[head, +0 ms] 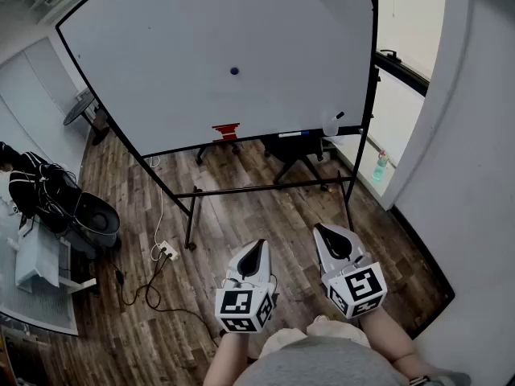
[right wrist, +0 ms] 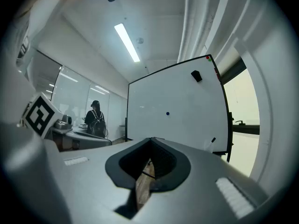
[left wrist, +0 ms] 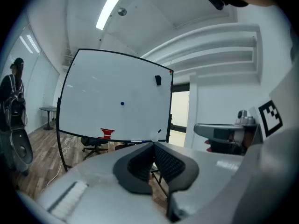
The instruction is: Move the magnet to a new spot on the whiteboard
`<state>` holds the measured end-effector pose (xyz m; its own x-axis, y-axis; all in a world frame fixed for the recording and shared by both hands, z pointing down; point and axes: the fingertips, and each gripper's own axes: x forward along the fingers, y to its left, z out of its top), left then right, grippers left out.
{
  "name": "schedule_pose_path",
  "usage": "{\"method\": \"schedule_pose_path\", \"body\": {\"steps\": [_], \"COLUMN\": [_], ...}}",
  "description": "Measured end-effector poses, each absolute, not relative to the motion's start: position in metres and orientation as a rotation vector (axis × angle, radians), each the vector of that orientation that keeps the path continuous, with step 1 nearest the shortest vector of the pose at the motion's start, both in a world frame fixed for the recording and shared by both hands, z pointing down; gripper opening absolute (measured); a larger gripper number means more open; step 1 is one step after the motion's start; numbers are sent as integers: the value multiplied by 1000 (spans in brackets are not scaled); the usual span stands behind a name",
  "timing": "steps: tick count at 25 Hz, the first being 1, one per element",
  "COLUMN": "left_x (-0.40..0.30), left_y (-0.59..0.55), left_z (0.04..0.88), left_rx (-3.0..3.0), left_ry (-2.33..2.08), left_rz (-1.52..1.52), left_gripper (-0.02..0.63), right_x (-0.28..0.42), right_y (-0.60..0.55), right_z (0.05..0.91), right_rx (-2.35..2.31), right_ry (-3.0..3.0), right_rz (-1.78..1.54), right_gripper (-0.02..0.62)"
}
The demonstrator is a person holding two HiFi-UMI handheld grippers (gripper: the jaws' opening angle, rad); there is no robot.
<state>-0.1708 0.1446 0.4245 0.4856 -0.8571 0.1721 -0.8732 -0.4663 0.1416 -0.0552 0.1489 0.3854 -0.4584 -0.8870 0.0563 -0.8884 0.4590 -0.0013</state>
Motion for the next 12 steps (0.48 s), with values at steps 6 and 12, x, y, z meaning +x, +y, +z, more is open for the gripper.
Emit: {"method": "schedule_pose_path", "body": {"steps": [6, 12], "left_x": [-179, -166], "left_y": [177, 184], "left_z": [424, 421], "left_rx": [2474, 2459], "left_ry": [-1532, -1560], "left_rz": [111, 78], "left_gripper": [5, 5], "right_x": [-62, -50], "right_y": [176, 184], "right_z": [383, 383], "right_rx": [1567, 1501], "right_ry": [-2709, -2723], "right_rz": [89, 62], "right_gripper": [-5, -5]}}
